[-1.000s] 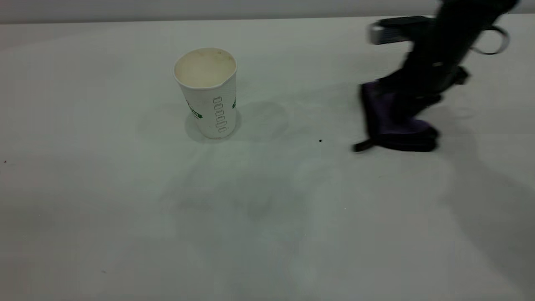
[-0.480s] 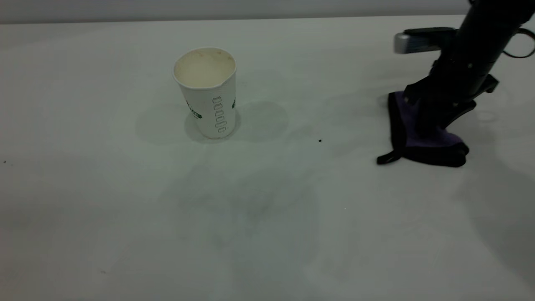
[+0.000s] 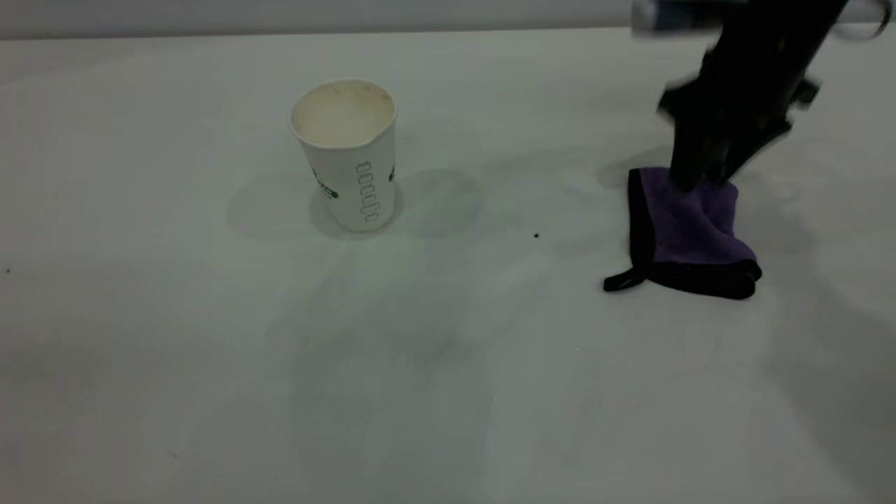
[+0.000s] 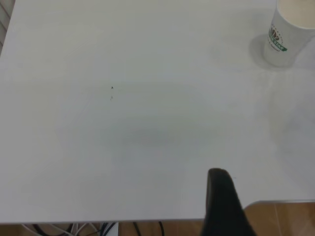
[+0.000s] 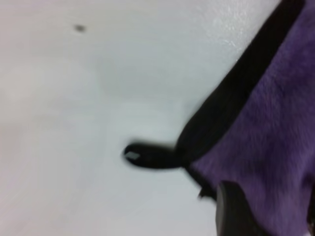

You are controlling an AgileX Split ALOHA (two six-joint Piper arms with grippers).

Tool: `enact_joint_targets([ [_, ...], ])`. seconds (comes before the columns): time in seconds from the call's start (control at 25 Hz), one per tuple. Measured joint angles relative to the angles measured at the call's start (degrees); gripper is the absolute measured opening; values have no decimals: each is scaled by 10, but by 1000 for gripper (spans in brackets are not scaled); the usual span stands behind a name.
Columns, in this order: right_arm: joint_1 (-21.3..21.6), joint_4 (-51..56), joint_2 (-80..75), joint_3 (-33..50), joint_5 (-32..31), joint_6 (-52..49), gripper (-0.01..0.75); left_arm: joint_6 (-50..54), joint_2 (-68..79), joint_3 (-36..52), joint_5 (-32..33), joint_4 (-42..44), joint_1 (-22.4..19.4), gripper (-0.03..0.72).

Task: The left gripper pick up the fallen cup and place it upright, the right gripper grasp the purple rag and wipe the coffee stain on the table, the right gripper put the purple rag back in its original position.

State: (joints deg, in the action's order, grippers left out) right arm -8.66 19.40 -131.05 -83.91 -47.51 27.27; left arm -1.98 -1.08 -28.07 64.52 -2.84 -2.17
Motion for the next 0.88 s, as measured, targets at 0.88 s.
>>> enact_joint_targets([
  [0.88, 0, -115, 531, 197, -222, -165, 401, 0, 0, 0, 0, 0, 0, 507],
])
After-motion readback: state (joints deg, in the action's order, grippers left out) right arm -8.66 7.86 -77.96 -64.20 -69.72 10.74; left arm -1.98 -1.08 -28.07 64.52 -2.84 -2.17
